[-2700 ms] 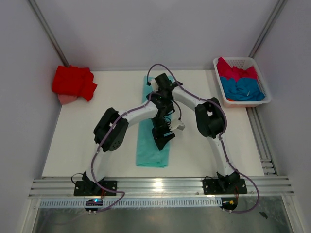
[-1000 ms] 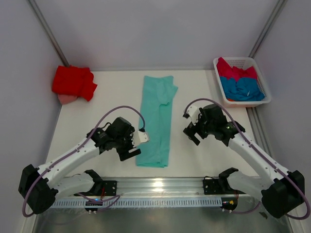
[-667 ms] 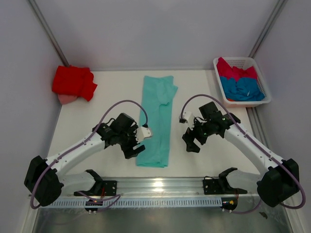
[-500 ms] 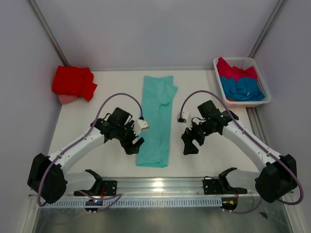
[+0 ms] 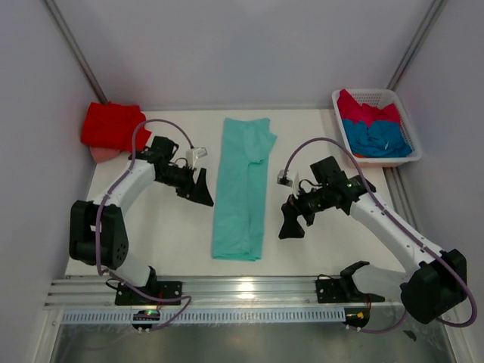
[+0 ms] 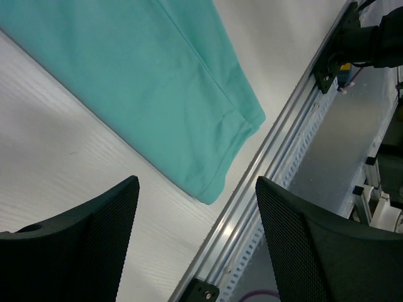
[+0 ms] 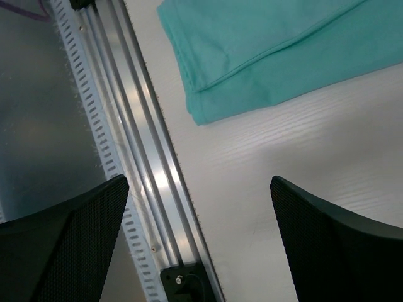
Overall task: Fold and stack the t-shirts
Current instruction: Fold the tshirt
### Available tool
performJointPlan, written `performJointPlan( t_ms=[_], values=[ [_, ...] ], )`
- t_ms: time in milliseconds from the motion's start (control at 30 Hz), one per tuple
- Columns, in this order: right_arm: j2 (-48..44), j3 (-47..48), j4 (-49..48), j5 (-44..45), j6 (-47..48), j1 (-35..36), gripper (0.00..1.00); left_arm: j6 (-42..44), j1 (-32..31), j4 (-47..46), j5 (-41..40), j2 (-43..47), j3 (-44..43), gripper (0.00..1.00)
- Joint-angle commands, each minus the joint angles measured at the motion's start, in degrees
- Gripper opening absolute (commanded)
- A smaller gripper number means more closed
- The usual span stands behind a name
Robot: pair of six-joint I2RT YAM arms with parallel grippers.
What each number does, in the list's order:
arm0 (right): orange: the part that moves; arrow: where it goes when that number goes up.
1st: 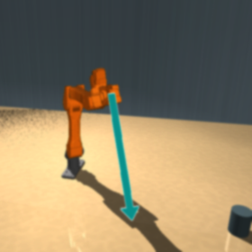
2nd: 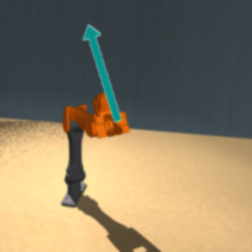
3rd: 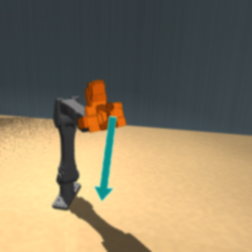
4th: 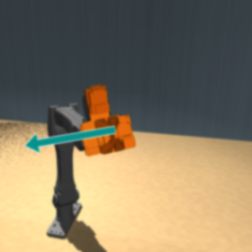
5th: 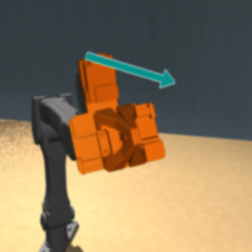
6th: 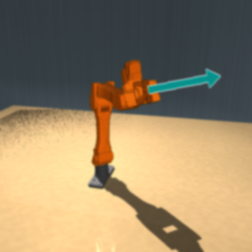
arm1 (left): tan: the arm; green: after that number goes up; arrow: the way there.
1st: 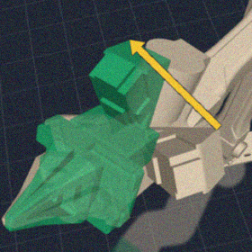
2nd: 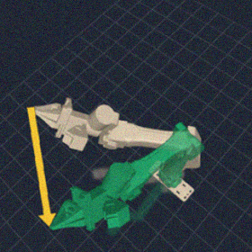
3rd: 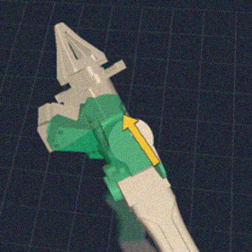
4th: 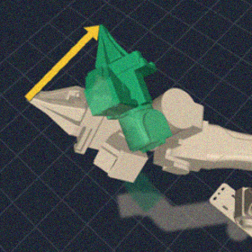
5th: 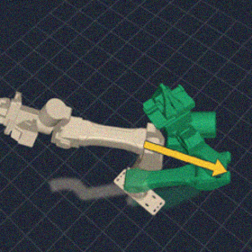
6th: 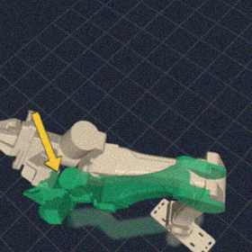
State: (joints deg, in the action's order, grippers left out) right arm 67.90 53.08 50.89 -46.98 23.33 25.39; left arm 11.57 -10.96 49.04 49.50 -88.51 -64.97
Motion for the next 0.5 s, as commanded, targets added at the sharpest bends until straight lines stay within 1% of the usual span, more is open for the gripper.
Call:
performJointPlan(
  t_ms=[0, 33, 67, 100, 133, 167, 200, 233, 267, 300, 333, 367, 400, 467],
  values=[
    [-5.3, 1.1, -10.4, 6.9, -6.4, 0.0, 0.98, -2.7, 1.2, 1.8, 4.7, -1.1, -1.7, 0.77],
    [-5.8, 1.6, -11.0, 8.6, -6.6, -0.1, 0.99, -2.3, 1.8, 1.2, 5.0, -0.5, -1.8, 0.77],
    [-6.4, 2.5, -11.7, 14.3, -6.9, 0.0, 0.99, -3.0, 3.9, 0.5, 5.3, 0.1, -1.9, 0.77],
    [-7.3, 2.6, -14.7, 18.3, -7.9, -0.1, 0.99, -3.5, 5.1, -0.5, 5.4, 1.0, -2.0, 0.77],
    [-8.8, 3.1, -16.0, 21.5, -8.2, -0.7, 0.99, -4.5, 6.8, -3.5, 4.0, 2.8, -1.9, 0.78],
    [-9.4, 3.6, -17.3, 27.4, -8.1, -1.5, 0.99, -7.9, 10.2, -5.2, 3.0, 3.9, -2.0, 0.82],
    [-10.1, 4.8, -20.7, 30.3, -8.7, -2.7, 0.99, -9.4, 12.3, -6.7, 2.3, 5.2, -2.3, 0.86],
    [-11.7, 5.4, -22.7, 32.5, -9.4, -3.9, 0.99, -11.1, 14.8, -11.4, 0.9, 6.5, -2.0, 0.96],
    [-12.3, 6.0, -24.1, 34.5, -9.3, -6.2, 0.99, -14.6, 19.1, -14.1, 1.2, 9.4, -1.5, 0.99],
    [-12.8, 7.1, -26.6, 39.5, -9.3, -7.2, 0.99, -19.2, 21.1, -16.7, 1.6, 10.6, -0.2, 0.99],
    [-13.2, 7.7, -27.4, 41.5, -9.9, -8.2, 0.99, -20.7, 22.9, -18.8, 0.9, 11.7, 0.2, 0.99],
    [-13.8, 8.8, -27.8, 42.3, -10.0, -10.9, 1.00, -21.6, 24.9, -21.2, -1.4, 13.3, 0.3, 0.99],
    [-14.0, 9.1, -28.0, 43.1, -10.4, -12.6, 0.99, -23.1, 25.5, -21.9, -2.4, 13.8, 0.5, 0.99],
    [-13.3, 9.5, -28.0, 43.5, -12.6, -16.1, 0.99, -24.5, 26.8, -22.6, -0.8, 14.8, 1.0, 0.99]
  ],
)
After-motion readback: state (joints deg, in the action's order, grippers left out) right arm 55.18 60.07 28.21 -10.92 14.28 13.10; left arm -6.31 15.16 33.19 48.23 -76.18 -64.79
